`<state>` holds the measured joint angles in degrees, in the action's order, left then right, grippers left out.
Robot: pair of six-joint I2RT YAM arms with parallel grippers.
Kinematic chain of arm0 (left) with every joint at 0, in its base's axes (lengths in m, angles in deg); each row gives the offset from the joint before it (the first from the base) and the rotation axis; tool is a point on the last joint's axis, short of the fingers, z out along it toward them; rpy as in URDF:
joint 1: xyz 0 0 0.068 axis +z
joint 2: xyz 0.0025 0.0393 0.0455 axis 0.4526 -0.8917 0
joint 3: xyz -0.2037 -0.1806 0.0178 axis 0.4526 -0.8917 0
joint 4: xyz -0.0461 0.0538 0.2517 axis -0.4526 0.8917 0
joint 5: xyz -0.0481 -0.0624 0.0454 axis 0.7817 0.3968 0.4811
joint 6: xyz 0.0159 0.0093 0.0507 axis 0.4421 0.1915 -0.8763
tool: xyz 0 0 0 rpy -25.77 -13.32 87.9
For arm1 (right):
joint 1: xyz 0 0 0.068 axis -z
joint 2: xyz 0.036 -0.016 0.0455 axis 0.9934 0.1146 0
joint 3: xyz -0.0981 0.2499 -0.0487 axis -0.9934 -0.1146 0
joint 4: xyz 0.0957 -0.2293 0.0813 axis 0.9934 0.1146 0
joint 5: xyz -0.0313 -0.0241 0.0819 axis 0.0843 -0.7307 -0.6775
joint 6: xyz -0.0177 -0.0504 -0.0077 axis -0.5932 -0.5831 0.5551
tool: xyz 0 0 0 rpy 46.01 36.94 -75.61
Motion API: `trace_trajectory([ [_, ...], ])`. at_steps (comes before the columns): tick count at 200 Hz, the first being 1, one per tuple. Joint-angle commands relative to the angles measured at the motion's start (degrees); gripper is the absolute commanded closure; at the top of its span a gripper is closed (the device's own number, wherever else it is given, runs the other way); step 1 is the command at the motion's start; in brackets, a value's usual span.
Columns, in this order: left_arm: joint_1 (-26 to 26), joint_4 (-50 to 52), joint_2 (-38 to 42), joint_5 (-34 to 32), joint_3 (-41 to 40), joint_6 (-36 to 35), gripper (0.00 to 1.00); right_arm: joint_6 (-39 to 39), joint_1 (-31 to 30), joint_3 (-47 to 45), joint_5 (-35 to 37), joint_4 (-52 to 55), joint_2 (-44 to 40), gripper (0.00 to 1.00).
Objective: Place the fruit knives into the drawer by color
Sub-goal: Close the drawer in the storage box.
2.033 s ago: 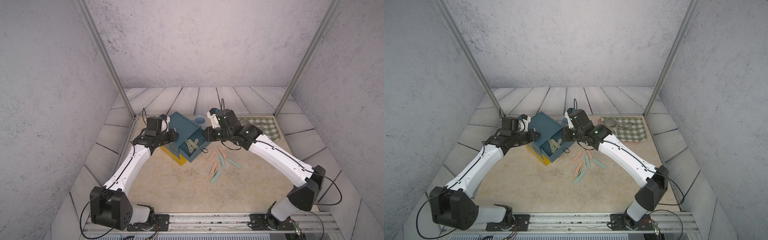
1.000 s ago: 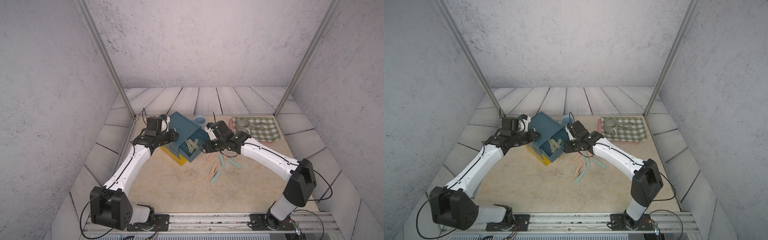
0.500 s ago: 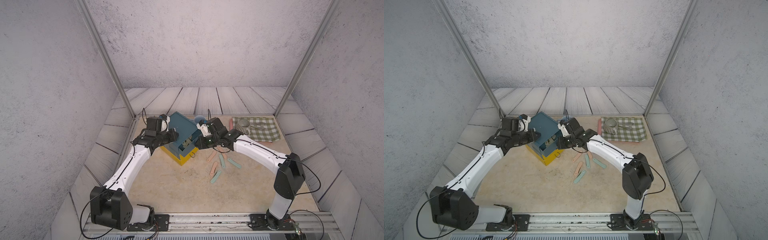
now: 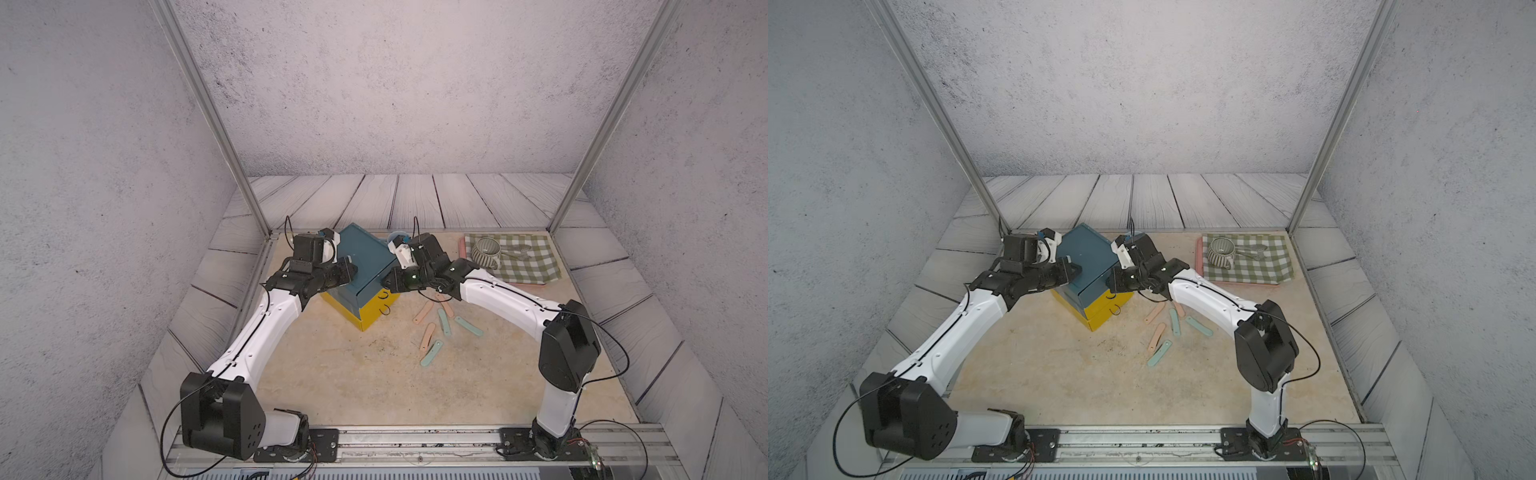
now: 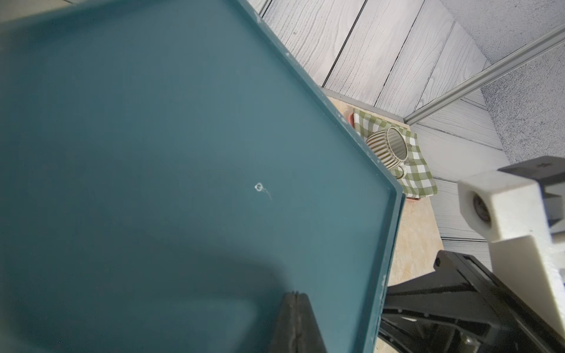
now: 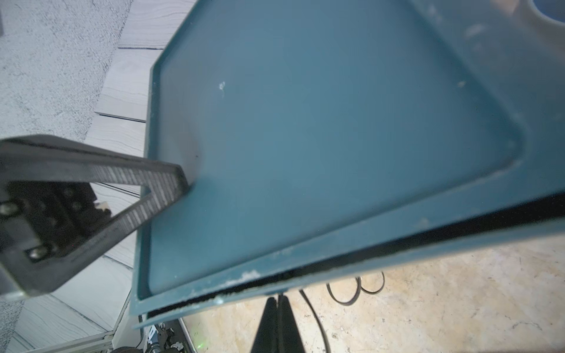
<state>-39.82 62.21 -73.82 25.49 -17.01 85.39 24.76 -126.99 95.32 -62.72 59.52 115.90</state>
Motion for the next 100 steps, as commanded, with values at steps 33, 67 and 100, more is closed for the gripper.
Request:
trace_trajectory([
  [33,0.2,6.8,-2.0,-1.2,-2.4,-0.4,1.0,0.9,-0.7,0.6,-3.3,-6.5,-0.2,0.91],
  [67,0.2,6.7,-1.7,-1.2,-2.4,-0.4,1.0,0.3,-0.6,-1.4,-3.0,-5.9,-3.5,0.83],
  [100,0.2,6.6,-1.8,-1.1,-2.1,-0.3,1.0,-1.2,-0.6,-6.9,0.0,-2.8,-10.9,0.68],
])
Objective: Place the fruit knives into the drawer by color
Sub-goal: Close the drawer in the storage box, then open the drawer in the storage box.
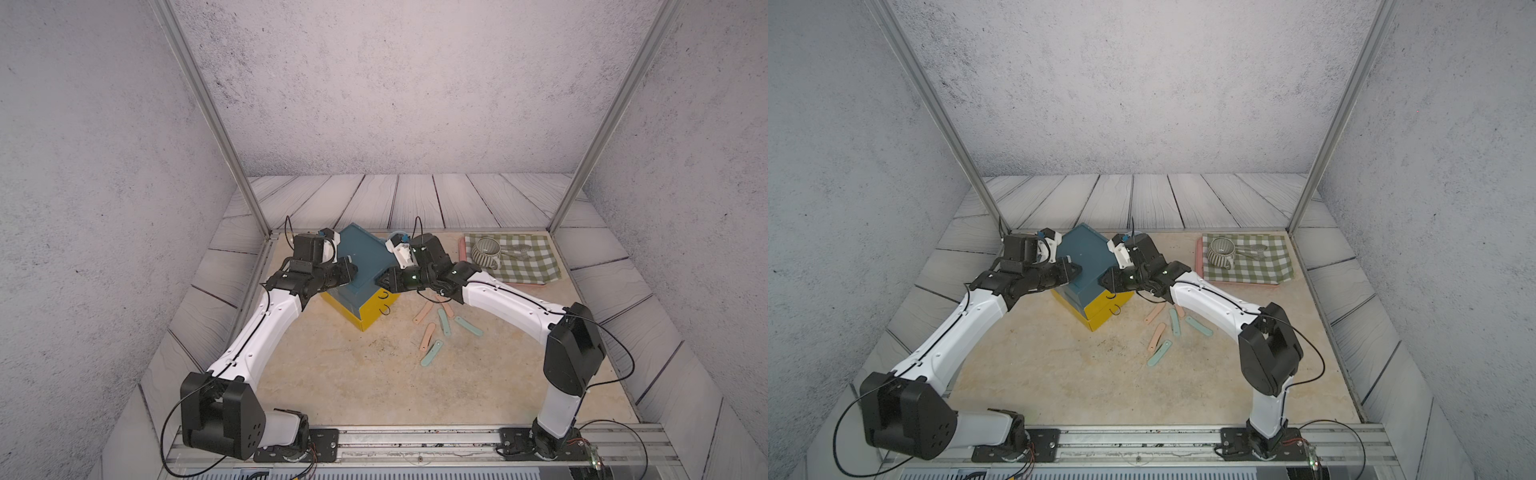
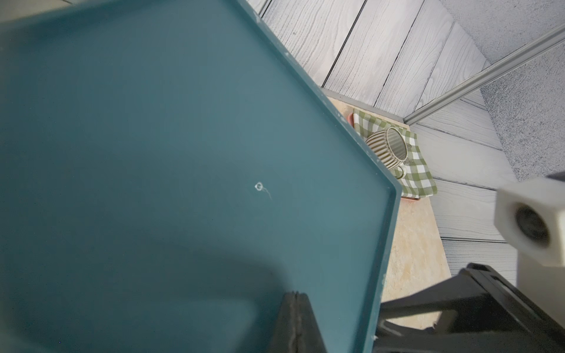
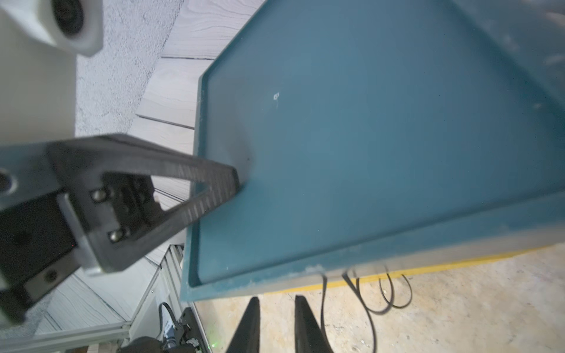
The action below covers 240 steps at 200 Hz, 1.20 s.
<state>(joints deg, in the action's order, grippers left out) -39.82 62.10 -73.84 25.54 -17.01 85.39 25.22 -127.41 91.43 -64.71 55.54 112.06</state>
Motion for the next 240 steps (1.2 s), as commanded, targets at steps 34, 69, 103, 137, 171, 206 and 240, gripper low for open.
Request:
trace_trajectory([
  [34,0.2,6.5,-1.6,-1.0,-2.4,-0.1,1.0,-1.1,-0.1,-10.0,4.9,2.9,-12.5,0.57],
  [69,0.3,6.3,-1.7,-0.9,-2.5,-0.1,1.0,3.6,1.0,-15.6,4.9,0.3,-12.5,0.55],
  [103,0.2,6.4,-1.3,-1.2,-2.7,-0.2,1.0,9.1,2.8,-18.9,2.1,-6.1,-9.4,0.56],
  [137,0.3,6.2,-1.6,-1.1,-2.7,-0.1,1.0,11.7,3.7,-18.0,0.0,-10.1,-4.9,0.58],
  [171,0.3,6.2,-1.7,-1.2,-2.8,-0.1,1.0,13.7,4.0,-16.5,-2.4,-13.7,-0.6,0.59],
  [206,0.2,6.3,-1.9,-1.2,-2.8,-0.3,1.0,15.9,4.2,-16.1,-4.9,-18.3,2.4,0.6],
  [240,0.2,6.2,-2.0,-1.2,-2.8,-0.3,1.0,17.3,4.3,-16.5,-5.8,-21.3,3.8,0.6],
])
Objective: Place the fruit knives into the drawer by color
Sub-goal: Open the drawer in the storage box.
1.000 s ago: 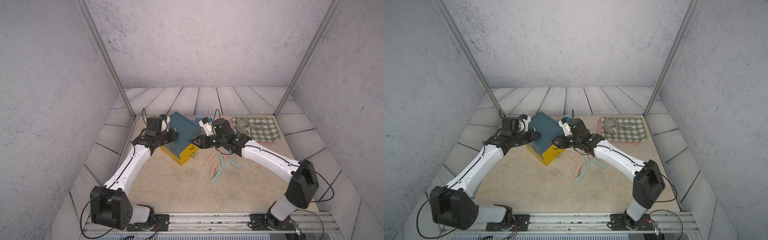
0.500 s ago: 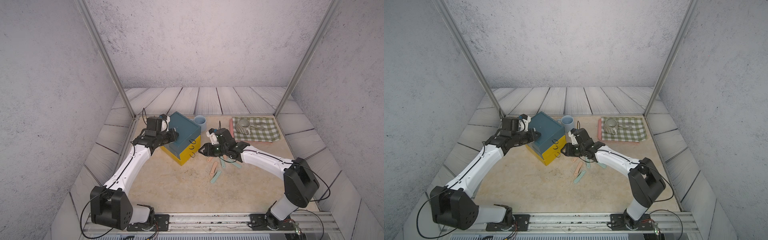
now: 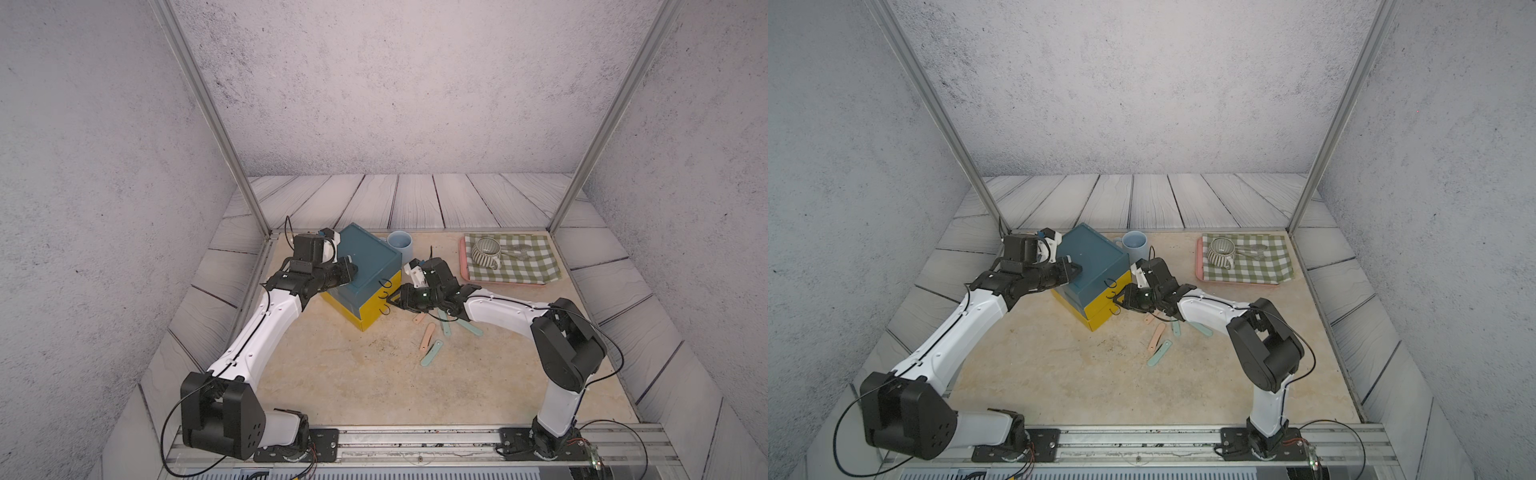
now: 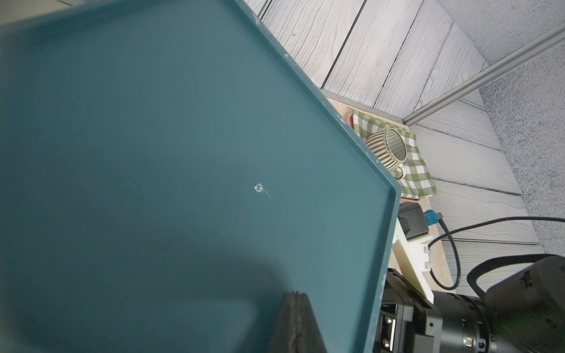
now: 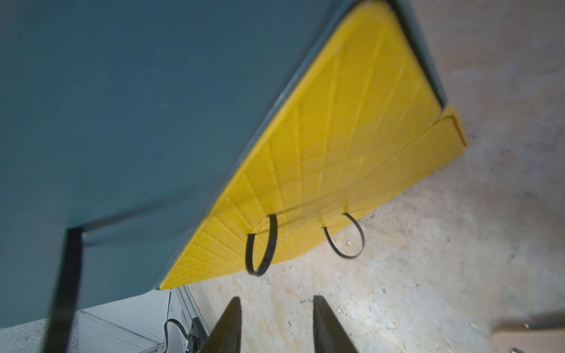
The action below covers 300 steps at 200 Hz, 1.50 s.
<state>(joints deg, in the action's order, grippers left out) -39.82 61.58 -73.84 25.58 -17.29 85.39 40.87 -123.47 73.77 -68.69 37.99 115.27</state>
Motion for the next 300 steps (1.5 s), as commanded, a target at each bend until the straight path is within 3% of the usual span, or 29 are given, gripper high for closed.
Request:
trace_trajectory([
  [1,0.2,6.7,-2.1,-1.3,-2.5,-0.3,1.0,1.7,0.3,1.2,-1.8,-3.8,0.6,0.6],
  [71,0.2,6.8,-2.2,-1.2,-2.6,-0.3,1.0,3.0,0.3,2.4,-2.5,-5.9,3.4,0.63],
  [178,0.2,6.8,-2.4,-1.4,-2.5,-0.4,1.0,4.5,0.9,1.1,-3.3,-8.5,4.6,0.95],
  [300,0.2,6.7,-2.4,-1.3,-2.4,-0.2,1.0,-0.7,2.3,-7.8,0.3,1.3,-7.6,0.97],
])
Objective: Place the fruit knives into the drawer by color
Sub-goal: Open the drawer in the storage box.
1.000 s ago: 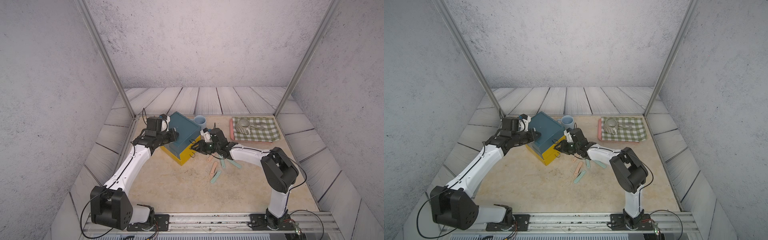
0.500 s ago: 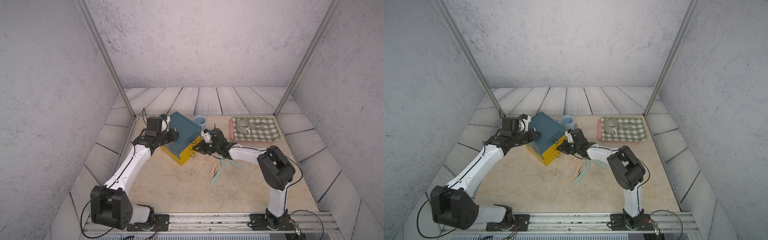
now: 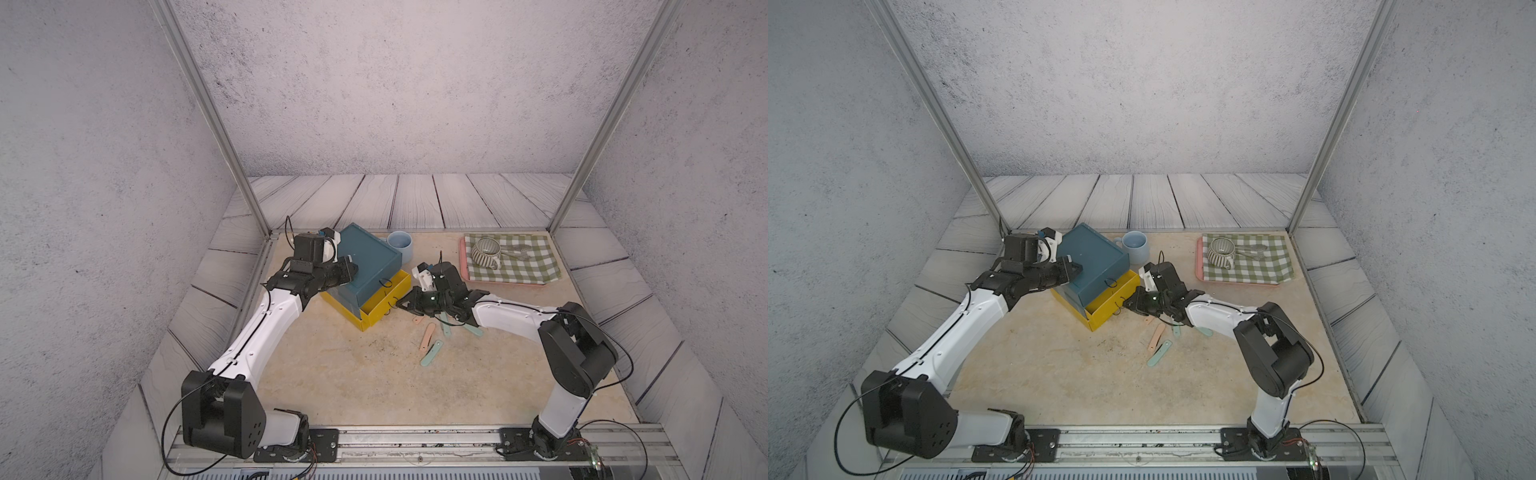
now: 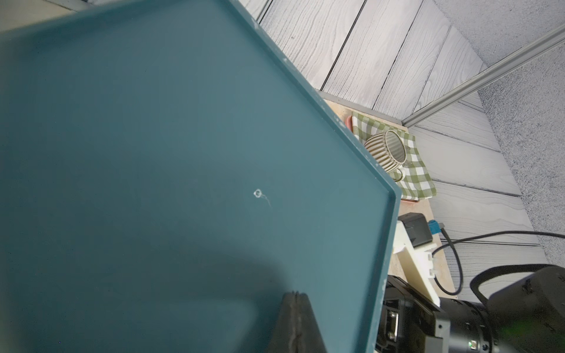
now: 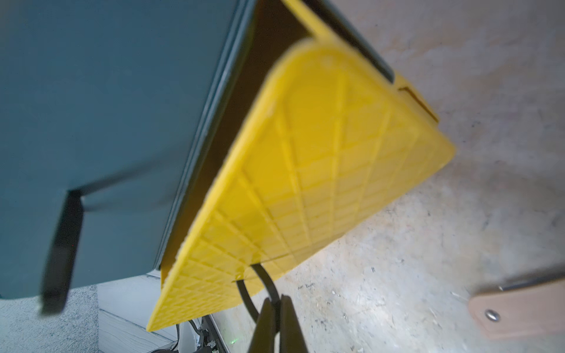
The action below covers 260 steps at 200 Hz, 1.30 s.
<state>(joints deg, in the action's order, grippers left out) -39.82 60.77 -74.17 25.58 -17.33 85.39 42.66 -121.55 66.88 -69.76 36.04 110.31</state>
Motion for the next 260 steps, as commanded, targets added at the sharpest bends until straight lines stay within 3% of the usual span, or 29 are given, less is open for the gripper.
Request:
trace_trajectory([
  [1,0.2,7.5,-2.0,-1.3,-2.3,-0.3,1.0,-2.6,0.4,-1.0,1.4,3.4,-2.6,0.97],
  [63,0.2,7.6,-1.9,-1.4,-2.3,-0.3,1.0,-2.1,0.7,-4.9,2.6,4.1,-4.1,0.95],
  [109,0.2,7.5,-2.1,-1.4,-2.4,-0.3,1.0,-3.4,0.8,-4.2,3.5,6.8,-4.7,0.77],
  [143,0.2,7.4,-2.1,-1.3,-2.3,-0.2,1.0,-4.6,0.8,-4.5,4.6,9.2,-7.1,0.7],
  [212,0.2,7.1,-2.3,-1.1,-2.2,-0.1,1.0,-12.2,1.0,-3.5,11.6,23.1,-16.2,0.62],
  [260,0.3,7.2,-2.0,-1.2,-2.2,-0.1,1.0,-17.6,5.1,-2.9,18.0,35.3,-15.8,0.61],
])
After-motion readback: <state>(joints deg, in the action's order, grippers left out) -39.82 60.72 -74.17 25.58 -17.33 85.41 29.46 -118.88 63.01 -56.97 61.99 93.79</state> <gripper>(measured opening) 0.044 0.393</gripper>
